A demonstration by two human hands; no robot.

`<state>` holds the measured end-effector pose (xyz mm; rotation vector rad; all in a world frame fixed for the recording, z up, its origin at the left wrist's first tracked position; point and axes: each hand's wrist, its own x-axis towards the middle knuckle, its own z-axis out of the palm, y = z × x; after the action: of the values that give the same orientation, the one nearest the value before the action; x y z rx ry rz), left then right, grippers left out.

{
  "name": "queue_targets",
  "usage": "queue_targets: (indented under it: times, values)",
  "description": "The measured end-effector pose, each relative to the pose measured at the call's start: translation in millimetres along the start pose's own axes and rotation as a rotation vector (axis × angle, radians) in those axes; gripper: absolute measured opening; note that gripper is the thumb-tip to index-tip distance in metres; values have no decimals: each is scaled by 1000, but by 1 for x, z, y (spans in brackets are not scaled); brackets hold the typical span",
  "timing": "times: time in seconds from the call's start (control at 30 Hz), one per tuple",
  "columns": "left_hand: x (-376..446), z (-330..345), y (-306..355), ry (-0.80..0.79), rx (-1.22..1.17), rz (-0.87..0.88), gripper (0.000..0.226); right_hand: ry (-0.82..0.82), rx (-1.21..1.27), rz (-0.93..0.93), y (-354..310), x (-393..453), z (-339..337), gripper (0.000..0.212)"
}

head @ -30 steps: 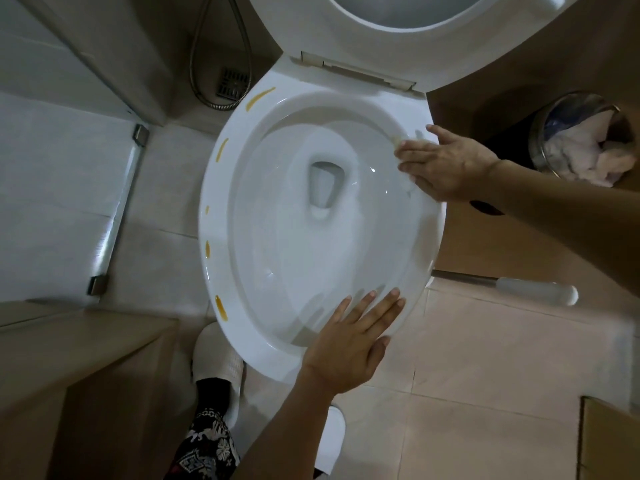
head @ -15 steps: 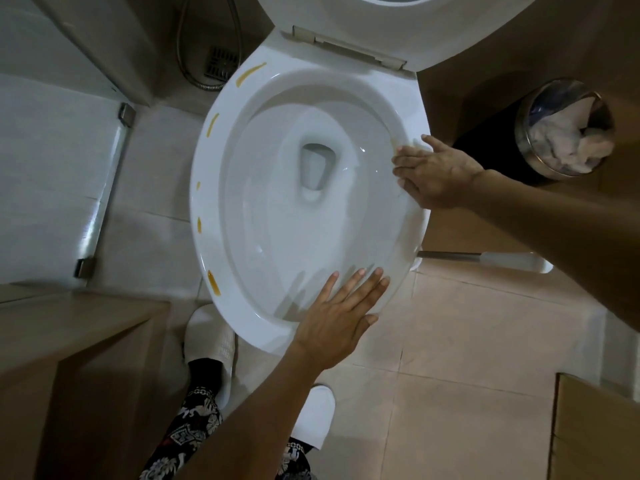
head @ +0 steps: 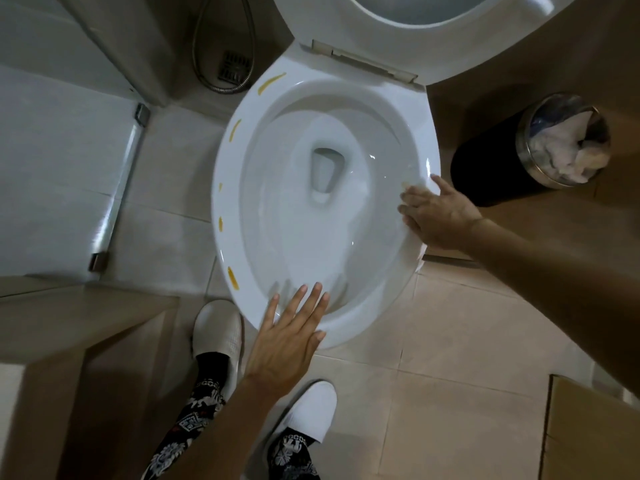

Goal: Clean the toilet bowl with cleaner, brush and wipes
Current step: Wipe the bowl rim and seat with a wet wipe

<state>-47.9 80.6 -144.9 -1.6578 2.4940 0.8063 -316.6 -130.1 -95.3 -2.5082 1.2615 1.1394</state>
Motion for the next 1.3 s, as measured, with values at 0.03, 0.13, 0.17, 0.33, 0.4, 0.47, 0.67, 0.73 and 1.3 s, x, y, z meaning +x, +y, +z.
queue_targets:
  times: [0.03,0.13,0.17,0.33,0.4,0.47,0.67,0.73,1.3]
  values:
    - [0,0,0,-5,-6,0,54,-13,-23,22,4,4,-2,44]
    - [0,-1,0,-13,-19,-1,54,-24,-52,70,-1,7,0,43]
    - [0,-1,0,-14,-16,-2,54,-29,-41,72,-8,4,2,42]
    - [-1,-1,0,-4,-11,0,55,-71,80,-15,-48,-24,10,43]
    - [-2,-1,0,5,-13,3,55,-70,92,-17,-45,-28,8,44]
    - [-2,-2,1,7,-14,8,55,-46,81,7,-35,-23,9,43]
    - [-1,-2,0,-18,6,1,54,-31,81,72,-38,-21,10,42]
    - [-1,-2,0,-30,12,-5,53,-75,114,36,-52,-29,12,44]
    - [0,-3,0,-30,58,-7,55,-117,154,22,-68,-40,7,45]
